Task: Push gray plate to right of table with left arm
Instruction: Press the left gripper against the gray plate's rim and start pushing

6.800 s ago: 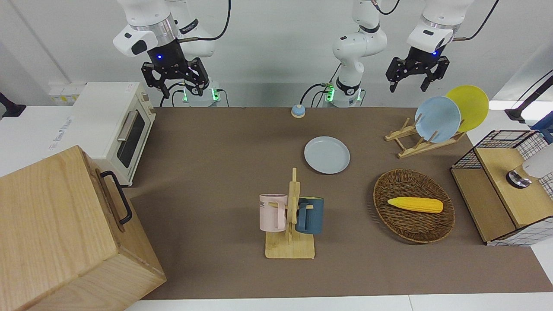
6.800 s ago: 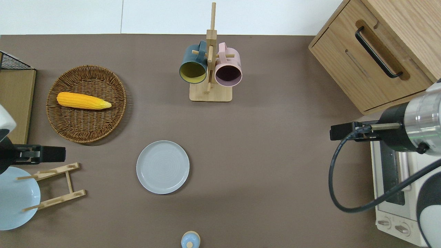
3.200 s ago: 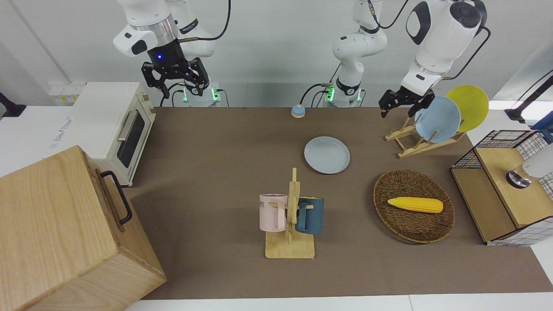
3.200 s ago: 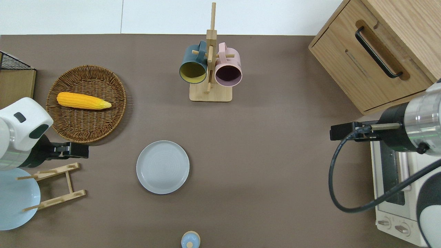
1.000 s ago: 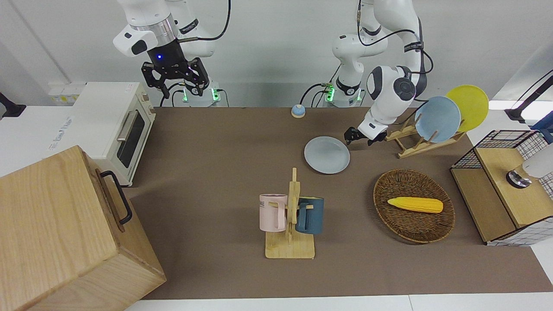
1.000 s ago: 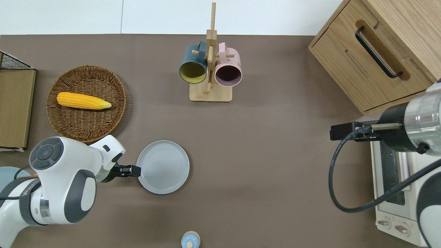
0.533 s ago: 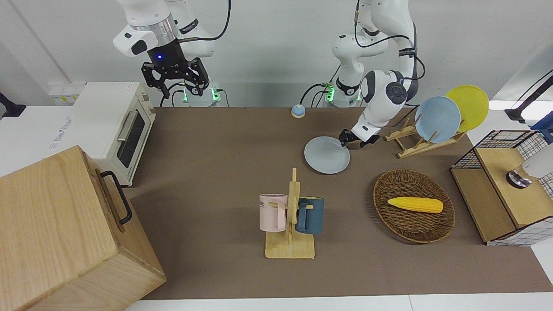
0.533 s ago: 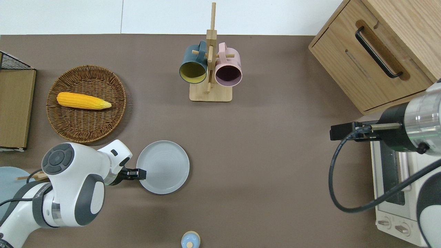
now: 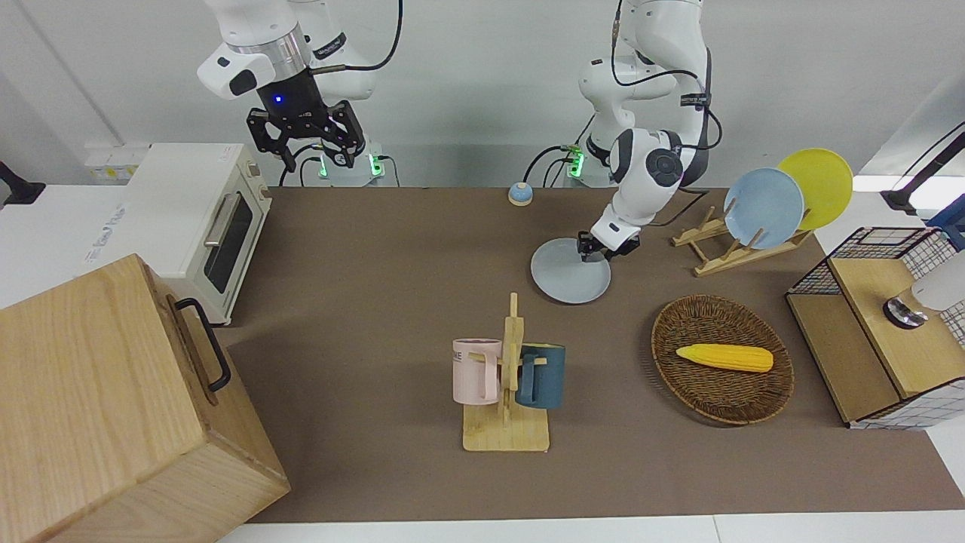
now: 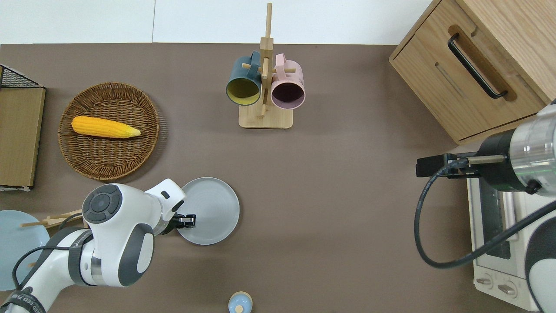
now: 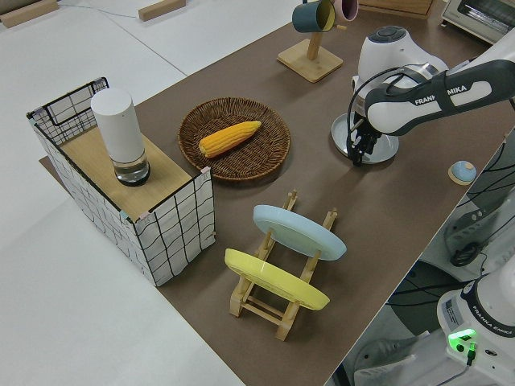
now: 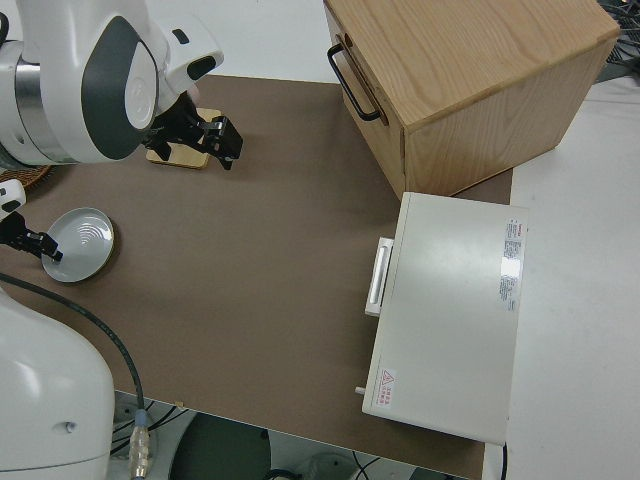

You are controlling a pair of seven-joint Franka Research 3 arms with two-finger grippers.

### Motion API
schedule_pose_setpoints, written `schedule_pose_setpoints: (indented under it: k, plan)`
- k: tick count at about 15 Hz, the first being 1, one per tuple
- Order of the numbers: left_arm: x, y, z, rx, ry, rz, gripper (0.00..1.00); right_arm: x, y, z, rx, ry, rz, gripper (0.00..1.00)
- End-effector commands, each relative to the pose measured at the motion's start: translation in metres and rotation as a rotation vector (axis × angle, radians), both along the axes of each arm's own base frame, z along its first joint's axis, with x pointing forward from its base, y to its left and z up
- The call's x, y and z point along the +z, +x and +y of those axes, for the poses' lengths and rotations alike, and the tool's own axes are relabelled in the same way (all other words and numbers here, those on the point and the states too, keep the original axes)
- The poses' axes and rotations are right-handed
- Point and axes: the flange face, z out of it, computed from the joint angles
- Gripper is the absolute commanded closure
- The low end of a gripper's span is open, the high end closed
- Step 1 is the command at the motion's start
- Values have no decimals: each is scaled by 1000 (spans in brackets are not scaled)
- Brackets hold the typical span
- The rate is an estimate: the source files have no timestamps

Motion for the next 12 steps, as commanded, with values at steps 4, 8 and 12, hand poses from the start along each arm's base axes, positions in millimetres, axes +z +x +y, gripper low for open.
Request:
schedule_pose_setpoints:
  k: [4,8,12]
  plan:
    - [-5,-1,-1,29,-10,-10,1000,3,1,0,-2,18,0,5]
    - [-5,-4,-14,51,-17,-4,1000,3,1,0,-2,18,0,5]
    - [-3,-11,-51,87,-15,-12,1000,3,1,0,-2,18,0,5]
